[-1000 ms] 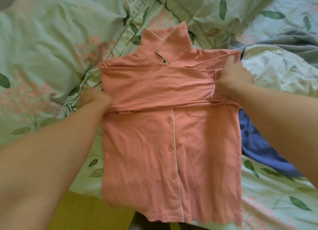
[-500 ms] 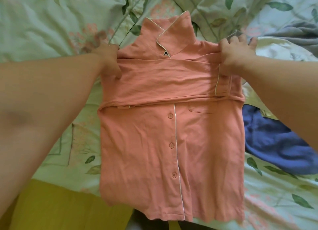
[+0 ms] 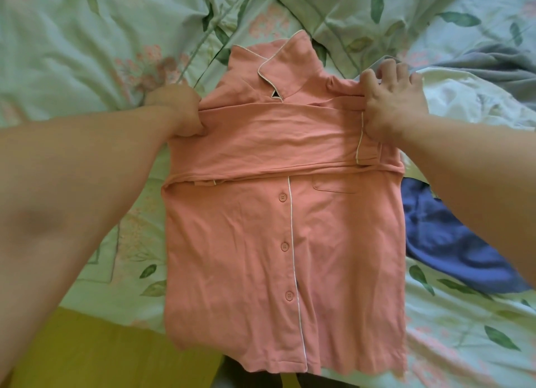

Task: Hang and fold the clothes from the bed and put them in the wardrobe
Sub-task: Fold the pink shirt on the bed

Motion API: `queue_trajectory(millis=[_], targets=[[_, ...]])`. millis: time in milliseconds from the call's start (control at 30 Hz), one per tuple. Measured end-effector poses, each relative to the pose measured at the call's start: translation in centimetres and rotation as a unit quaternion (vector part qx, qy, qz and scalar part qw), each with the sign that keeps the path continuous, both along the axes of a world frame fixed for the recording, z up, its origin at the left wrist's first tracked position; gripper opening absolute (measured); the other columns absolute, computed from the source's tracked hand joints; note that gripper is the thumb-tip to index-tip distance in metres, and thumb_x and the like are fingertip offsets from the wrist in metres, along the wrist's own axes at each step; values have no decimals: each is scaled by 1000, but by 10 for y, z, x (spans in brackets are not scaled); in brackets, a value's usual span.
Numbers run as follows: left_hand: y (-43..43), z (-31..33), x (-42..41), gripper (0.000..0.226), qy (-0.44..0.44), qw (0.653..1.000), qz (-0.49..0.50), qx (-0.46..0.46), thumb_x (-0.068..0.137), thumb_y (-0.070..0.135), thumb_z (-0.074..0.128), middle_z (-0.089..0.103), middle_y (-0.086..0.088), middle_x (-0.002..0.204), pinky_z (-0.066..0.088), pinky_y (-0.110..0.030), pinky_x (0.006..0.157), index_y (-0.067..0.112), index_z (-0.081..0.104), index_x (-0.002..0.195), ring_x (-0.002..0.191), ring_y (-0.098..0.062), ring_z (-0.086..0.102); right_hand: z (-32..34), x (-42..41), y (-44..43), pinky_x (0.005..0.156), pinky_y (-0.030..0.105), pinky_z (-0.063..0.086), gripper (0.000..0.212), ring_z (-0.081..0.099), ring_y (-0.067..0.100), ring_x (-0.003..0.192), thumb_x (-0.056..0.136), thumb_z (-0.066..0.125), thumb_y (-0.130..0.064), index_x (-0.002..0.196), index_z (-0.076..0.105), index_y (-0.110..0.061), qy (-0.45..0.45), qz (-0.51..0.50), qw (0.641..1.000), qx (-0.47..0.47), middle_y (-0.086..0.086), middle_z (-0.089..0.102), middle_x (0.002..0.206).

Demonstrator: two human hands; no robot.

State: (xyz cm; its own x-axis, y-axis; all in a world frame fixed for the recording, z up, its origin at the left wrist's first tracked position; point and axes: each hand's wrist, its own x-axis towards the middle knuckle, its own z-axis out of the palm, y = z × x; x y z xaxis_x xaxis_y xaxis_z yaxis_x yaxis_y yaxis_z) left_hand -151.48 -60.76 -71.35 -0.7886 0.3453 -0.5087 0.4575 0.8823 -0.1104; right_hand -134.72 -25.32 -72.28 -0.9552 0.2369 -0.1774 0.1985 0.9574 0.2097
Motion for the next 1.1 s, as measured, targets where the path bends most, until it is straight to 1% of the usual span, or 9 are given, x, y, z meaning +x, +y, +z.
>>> queue_trajectory(millis=[167,333,400,500,633,733,867,967,1100], targets=[[-2,2,8,49,8,1000,19,-2,68,58,82,52,-2,71,44,-33,62,19,52,69,72,-31,57,0,5,-8,97,48,34,60,40,37,115,70,62,-8,123,35,-14,13,-72,997,-9,21,39,124],[0,2,17,30,-14,1000,1,-10,81,40,73,61,-11,85,52,-36,70,12,67,91,83,-36,61,1,4,-8,99,49,35,56,44,42,121,74,67,-11,123,40,-7,-16,-124,991,-41,23,53,124],[2,0,21,23,-18,1000,-3,-13,84,35,70,57,-8,78,48,-36,68,12,66,88,78,-33,59,1,2,-5,89,47,39,45,50,43,116,80,65,-13,118,41,-8,-12,-134,989,-63,24,58,114],[3,-3,22,19,-16,1000,10,-9,84,32,68,52,-5,73,44,-34,63,13,63,82,74,-31,56,2,3,-3,70,41,40,31,57,40,95,83,62,-12,105,40,-14,-32,-150,982,-111,15,52,95],[-1,2,22,24,-36,999,20,18,79,34,72,59,-6,86,47,-35,65,18,60,93,80,-31,59,5,6,-8,65,35,39,15,52,31,86,81,64,-18,93,57,-23,-102,-149,976,-121,2,54,88],[-1,10,19,20,-46,999,-5,-2,78,31,70,59,-7,86,51,-35,69,19,59,89,81,-33,59,14,6,-11,57,31,35,11,52,29,77,75,66,-16,85,61,-19,-126,-120,980,-95,1,52,79],[8,30,10,8,10,1000,-22,-3,76,16,61,52,-8,78,51,-36,69,14,57,83,77,-35,55,37,-7,-8,63,35,42,24,53,30,75,68,77,-17,86,61,-20,-100,-125,984,-72,4,49,74],[15,53,-4,18,82,996,-21,25,77,12,59,61,-19,101,48,-40,75,15,59,95,96,-43,62,57,-26,-3,69,37,43,24,60,34,79,70,76,-17,92,69,-18,-50,-120,990,-52,7,53,75],[20,78,-25,15,169,983,10,63,78,11,60,63,-22,101,49,-45,76,13,60,93,96,-46,63,75,-53,1,74,39,42,28,68,41,101,78,68,-17,106,69,-16,36,-139,988,-47,19,68,106]])
